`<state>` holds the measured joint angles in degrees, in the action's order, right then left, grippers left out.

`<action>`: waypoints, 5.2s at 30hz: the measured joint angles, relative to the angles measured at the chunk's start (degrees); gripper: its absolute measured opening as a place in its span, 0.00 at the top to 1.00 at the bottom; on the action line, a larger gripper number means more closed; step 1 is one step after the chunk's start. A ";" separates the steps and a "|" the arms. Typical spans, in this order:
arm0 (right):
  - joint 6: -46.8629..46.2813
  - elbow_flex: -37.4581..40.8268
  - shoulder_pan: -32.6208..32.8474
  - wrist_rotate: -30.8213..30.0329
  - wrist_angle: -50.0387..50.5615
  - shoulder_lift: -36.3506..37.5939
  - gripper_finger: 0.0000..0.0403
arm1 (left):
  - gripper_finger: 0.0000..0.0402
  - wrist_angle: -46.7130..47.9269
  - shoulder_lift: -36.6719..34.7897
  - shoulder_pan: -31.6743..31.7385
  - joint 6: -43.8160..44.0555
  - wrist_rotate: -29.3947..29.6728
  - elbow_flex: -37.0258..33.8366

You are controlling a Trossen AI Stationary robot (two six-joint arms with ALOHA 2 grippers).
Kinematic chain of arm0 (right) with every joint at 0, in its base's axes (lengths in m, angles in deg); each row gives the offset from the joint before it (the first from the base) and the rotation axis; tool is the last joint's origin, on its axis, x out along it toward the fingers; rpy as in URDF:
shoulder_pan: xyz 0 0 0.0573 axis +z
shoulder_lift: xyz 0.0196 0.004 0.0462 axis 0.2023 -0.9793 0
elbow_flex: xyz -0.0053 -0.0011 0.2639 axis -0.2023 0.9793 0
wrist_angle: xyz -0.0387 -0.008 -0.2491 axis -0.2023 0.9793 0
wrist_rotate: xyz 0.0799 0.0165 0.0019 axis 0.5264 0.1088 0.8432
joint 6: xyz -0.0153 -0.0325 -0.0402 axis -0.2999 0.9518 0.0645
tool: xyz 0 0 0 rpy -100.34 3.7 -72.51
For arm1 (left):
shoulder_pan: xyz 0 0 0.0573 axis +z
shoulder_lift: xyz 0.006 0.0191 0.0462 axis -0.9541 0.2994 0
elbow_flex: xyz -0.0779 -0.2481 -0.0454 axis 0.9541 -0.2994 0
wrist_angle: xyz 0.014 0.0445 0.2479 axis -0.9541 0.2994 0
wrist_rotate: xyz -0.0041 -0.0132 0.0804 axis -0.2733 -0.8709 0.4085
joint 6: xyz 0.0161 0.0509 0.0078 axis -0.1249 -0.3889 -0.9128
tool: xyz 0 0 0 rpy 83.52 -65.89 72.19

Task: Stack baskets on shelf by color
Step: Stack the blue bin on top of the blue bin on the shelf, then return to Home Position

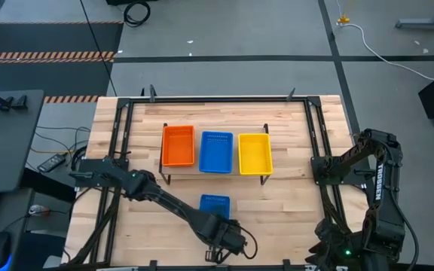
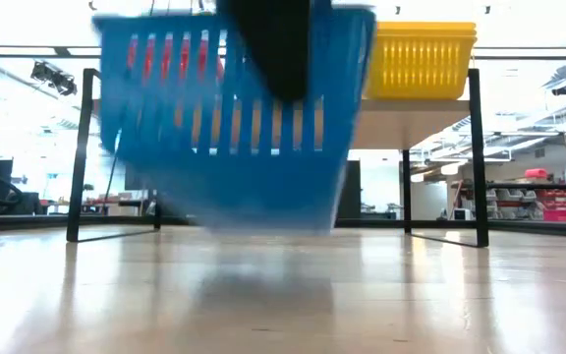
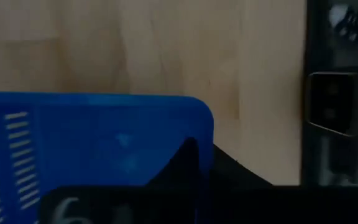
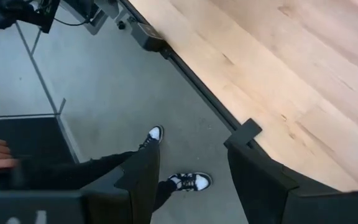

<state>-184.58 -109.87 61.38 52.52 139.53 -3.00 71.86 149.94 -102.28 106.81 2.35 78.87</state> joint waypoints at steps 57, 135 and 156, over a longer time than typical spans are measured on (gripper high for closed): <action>8.77 0.00 -2.73 -3.43 2.54 3.24 0.51 | 0.98 -2.23 -26.73 17.91 -19.48 12.98 -14.27; 84.16 17.96 -49.32 7.59 -36.48 36.71 0.99 | 1.00 -30.90 -80.08 7.70 0.01 29.07 -52.02; 80.20 45.47 -80.86 30.26 -71.05 47.04 0.99 | 1.00 -46.87 -120.69 7.79 -1.65 28.28 -92.50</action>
<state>-104.38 -64.40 -19.48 82.78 68.48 44.03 24.99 29.25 -94.49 105.16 30.63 -13.64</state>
